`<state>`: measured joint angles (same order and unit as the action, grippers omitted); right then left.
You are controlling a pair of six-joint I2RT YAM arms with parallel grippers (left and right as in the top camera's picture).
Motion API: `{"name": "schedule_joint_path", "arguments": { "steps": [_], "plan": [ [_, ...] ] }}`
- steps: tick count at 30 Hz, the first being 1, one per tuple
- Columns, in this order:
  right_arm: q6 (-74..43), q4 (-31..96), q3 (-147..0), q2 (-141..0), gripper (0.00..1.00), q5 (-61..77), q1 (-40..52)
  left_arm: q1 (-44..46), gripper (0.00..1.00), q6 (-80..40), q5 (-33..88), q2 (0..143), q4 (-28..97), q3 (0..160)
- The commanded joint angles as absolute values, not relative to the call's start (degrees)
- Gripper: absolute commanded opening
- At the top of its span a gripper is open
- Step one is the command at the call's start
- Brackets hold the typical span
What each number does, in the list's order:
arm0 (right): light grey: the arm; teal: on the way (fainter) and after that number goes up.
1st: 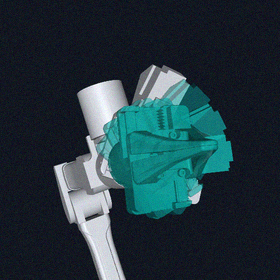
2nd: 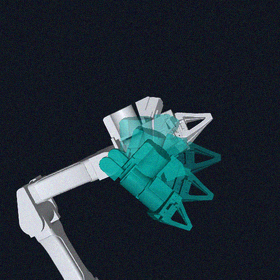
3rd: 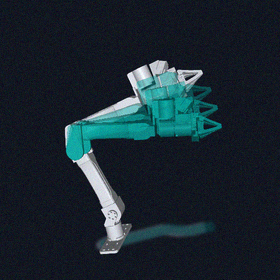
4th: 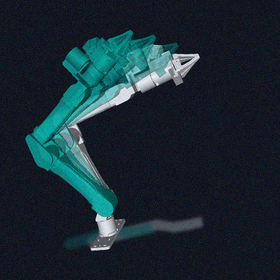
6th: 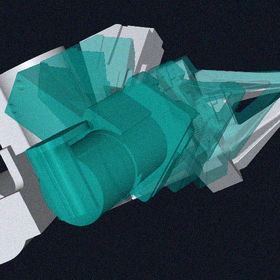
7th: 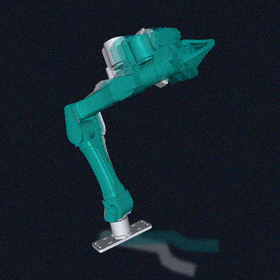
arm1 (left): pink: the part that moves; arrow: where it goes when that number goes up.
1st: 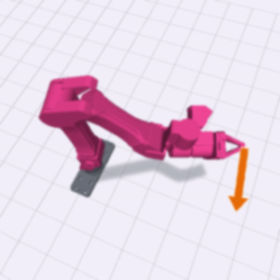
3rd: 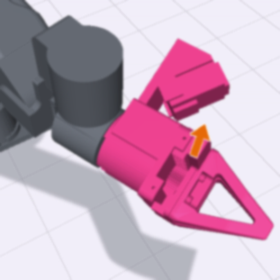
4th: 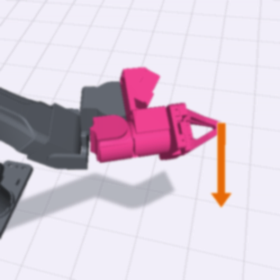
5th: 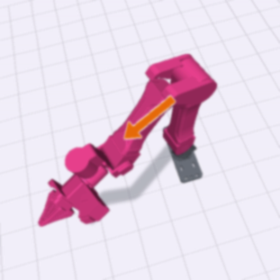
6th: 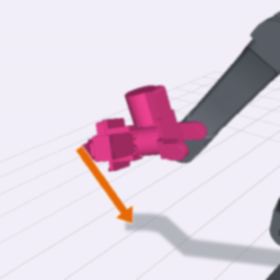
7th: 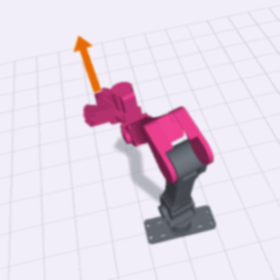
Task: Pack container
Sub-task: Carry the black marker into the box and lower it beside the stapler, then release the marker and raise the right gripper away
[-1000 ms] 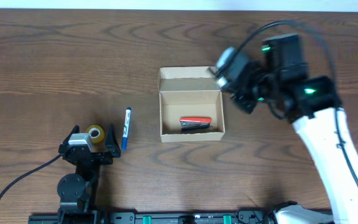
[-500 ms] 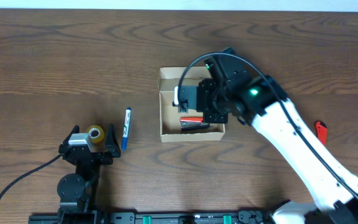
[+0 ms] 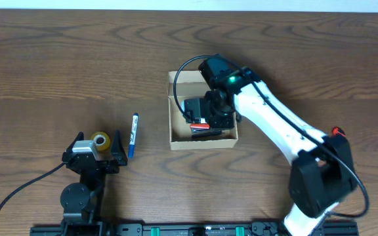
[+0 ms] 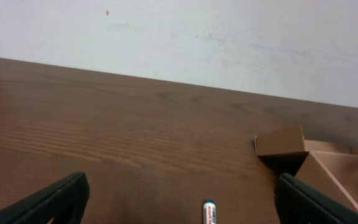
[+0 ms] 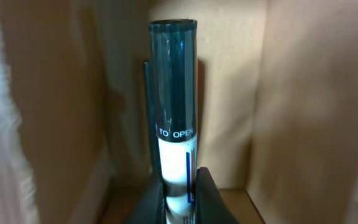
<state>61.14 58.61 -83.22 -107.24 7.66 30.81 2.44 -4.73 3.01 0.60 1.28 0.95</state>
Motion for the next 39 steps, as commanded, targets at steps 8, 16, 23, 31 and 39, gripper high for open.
{"name": "schedule_joint_path", "arguments": {
  "steps": [8,16,23,31,39],
  "plan": [
    [62.59,54.83,-83.92,-113.6,0.01,7.79,30.3,2.66,0.95,-5.39,4.08,0.38,4.08,0.27],
    [58.74,52.8,-83.9,-115.46,0.36,9.08,30.3,2.66,0.95,-5.39,4.08,0.38,4.08,0.27],
    [54.7,52.45,-85.84,-114.02,0.44,9.23,30.41,2.66,0.95,-5.39,4.1,0.38,4.08,0.27],
    [37.04,56.25,-98.83,-101.73,0.51,9.21,26.04,2.66,0.95,-5.39,4.08,0.38,4.08,0.27],
    [1.34,57.8,-101.69,-89.3,0.61,-5.06,5.19,2.66,0.95,-5.39,4.08,0.38,4.1,0.27]
  ]
}}
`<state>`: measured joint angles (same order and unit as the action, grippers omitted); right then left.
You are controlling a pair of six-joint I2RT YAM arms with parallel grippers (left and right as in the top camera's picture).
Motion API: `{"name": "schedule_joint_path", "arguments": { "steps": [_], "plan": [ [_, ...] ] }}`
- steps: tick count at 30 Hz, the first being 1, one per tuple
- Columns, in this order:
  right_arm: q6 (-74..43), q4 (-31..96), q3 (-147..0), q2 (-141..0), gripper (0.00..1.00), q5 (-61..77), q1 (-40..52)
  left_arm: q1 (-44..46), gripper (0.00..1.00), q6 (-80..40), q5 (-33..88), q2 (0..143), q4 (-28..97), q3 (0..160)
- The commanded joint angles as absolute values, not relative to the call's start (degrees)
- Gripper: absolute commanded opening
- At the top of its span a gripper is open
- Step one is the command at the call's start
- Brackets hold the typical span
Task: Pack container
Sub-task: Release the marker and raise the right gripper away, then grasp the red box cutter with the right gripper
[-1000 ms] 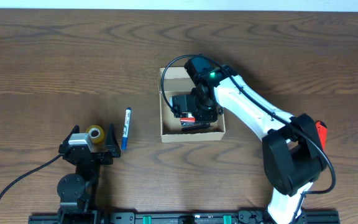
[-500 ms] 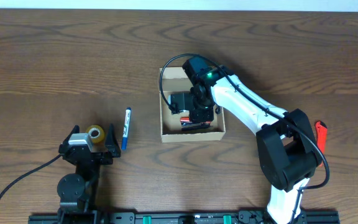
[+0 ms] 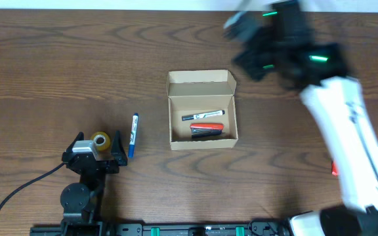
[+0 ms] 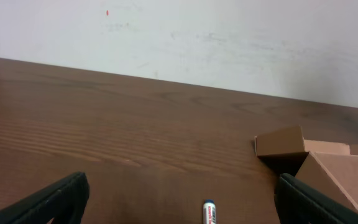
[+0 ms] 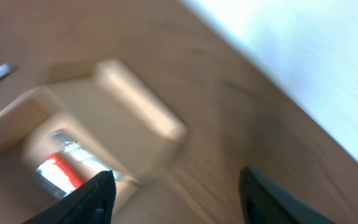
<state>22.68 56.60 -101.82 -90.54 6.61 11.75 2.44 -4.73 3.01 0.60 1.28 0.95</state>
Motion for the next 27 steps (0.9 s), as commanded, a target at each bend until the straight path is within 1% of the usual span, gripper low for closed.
{"name": "schedule_joint_path", "arguments": {
  "steps": [1,2,3,7,10,12,18,23,27],
  "plan": [
    [-5.04,59.51,-101.69,-88.92,0.65,-10.11,1.96,2.66,0.95,-5.37,4.08,0.38,4.08,0.27],
    [-7.2,61.45,-101.69,-88.79,0.73,-11.16,-1.39,2.66,0.95,-5.37,4.08,0.38,4.1,0.27],
    [-7.97,63.53,-101.69,-88.82,0.77,-10.07,-5.19,2.66,0.95,-5.37,4.08,0.38,4.08,0.27],
    [-8.56,70.59,-101.54,-89.82,0.82,-7.29,-17.69,2.66,0.95,-5.37,4.08,0.38,4.08,0.27],
    [-8.58,74.37,-100.92,-91.02,0.82,-7.49,-23.55,2.66,0.95,-5.37,4.08,0.38,4.08,0.27],
    [-8.56,74.72,-99.11,-91.81,0.82,-7.46,-26.81,2.66,0.95,-5.39,4.1,0.38,4.08,0.27],
    [-7.2,67.66,-84.84,-92.07,0.82,-6.81,-32.58,2.66,0.96,-5.39,4.08,0.38,4.08,0.27],
    [-6.98,58.11,-70.74,-92.07,0.83,-6.17,-33.04,2.66,0.95,-5.39,4.08,0.38,4.08,0.27],
    [-5.65,51.83,-64.23,-92.18,0.82,-4.1,-33.04,2.66,0.96,-5.39,4.1,0.38,4.08,0.27]
  ]
}}
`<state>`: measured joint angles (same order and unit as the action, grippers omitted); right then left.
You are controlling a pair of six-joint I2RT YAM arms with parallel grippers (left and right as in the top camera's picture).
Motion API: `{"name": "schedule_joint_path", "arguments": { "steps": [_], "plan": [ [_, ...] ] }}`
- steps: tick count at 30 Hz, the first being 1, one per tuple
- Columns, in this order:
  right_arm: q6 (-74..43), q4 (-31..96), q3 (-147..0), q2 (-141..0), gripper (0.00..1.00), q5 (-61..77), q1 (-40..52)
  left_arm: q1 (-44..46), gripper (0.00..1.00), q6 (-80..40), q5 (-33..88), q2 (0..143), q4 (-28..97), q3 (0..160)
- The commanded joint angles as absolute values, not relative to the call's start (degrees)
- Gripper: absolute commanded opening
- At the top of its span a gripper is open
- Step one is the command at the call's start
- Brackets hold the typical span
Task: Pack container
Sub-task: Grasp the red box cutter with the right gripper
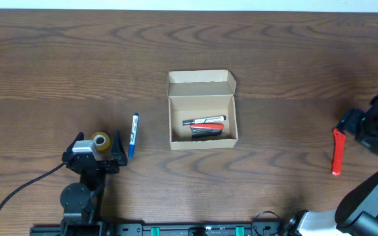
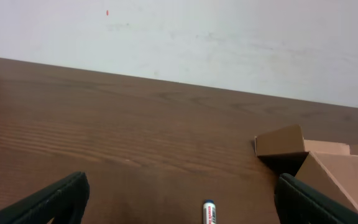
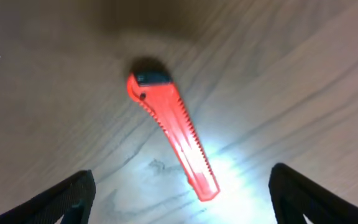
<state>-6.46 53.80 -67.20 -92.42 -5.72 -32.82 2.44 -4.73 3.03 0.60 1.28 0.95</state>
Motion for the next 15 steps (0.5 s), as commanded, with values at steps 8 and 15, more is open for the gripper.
{"name": "schedule_joint_path", "arguments": {
  "steps": [8,15],
  "plan": [
    [-4.62,48.38,-62.43,-94.13,0.8,-5.63,-33.08,2.66,0.95,-5.39,4.08,0.38,4.08,0.27],
    [-5.23,47.86,-62.43,-98.63,0.81,-6.02,-33.08,2.66,0.95,-5.37,4.08,0.38,4.08,0.27]
  ]
}}
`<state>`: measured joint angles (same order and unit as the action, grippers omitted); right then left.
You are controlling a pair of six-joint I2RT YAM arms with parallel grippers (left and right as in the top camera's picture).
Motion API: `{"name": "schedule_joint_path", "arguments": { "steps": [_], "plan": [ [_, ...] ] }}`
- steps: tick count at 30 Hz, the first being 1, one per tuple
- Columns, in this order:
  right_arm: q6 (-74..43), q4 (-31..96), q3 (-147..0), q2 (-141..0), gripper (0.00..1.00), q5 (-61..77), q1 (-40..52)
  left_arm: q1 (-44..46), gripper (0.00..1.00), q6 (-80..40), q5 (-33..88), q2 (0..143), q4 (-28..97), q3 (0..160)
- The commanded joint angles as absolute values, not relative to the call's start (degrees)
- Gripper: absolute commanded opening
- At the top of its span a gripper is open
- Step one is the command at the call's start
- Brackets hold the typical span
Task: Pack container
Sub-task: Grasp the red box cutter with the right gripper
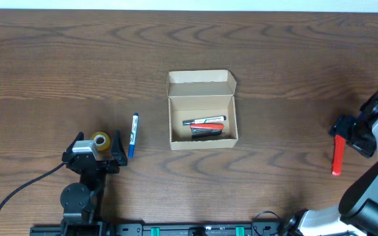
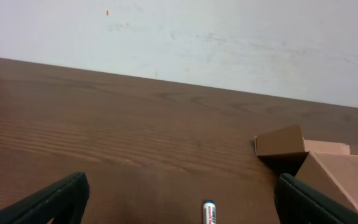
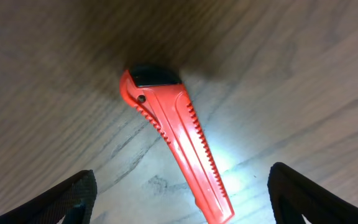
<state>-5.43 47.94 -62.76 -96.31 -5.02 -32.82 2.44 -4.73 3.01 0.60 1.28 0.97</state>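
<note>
An open cardboard box (image 1: 202, 111) sits mid-table and holds a black-capped marker (image 1: 203, 121) and red and black items under it. A red utility knife (image 1: 336, 157) (image 3: 176, 144) lies on the table at the far right. My right gripper (image 1: 352, 131) (image 3: 180, 205) hangs open just above the knife, its fingers (image 3: 73, 193) wide on either side. My left gripper (image 1: 96, 152) (image 2: 179, 202) rests open at the front left. A blue-capped marker (image 1: 133, 134) (image 2: 209, 213) lies just ahead of it.
A yellow tape roll (image 1: 100, 139) sits by the left gripper. The box's flap (image 2: 281, 142) and wall show at the right of the left wrist view. A pale wall (image 2: 179, 37) stands behind the table.
My right gripper has come lower over the red knife, which looks larger in the wrist view. The left arm and the box are unchanged.
My right gripper was down in the box, shut on a black-capped marker. Then it was open and up beyond the box's far right corner, the marker left inside. Later it hung open over the red knife at the far right, and now sits closer to it.
</note>
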Motion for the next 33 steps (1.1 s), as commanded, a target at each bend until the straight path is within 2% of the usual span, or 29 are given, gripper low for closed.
{"name": "schedule_joint_path", "arguments": {
  "steps": [1,17,23,28,30,32,33],
  "plan": [
    [-5.34,47.86,-62.43,-99.44,0.82,-6.0,-33.08,2.66,0.96,-5.37,4.05,0.38,4.08,0.27],
    [-6.83,44.86,-60.69,-106.41,0.79,-5.76,-33.08,2.66,0.95,-5.37,4.05,0.38,4.08,0.27],
    [-6.83,43.13,-59.0,-106.41,0.43,-5.52,-33.08,2.66,0.95,-5.37,4.05,0.38,4.08,0.27],
    [-6.85,43.03,-59.0,-106.43,0.31,-5.41,-33.08,2.66,0.95,-5.37,4.05,0.38,4.08,0.27],
    [-6.81,42.96,-59.0,-106.41,0.21,-4.54,-33.06,2.66,0.95,-5.37,4.05,0.38,4.08,0.27],
    [-6.83,42.78,-59.0,-106.41,0.05,-4.01,-33.06,2.66,0.95,-5.37,4.05,0.38,4.08,0.27],
    [-6.83,42.72,-59.0,-106.41,0.01,-3.99,-33.04,2.66,0.95,-5.37,4.05,0.38,4.08,0.27]
  ]
}}
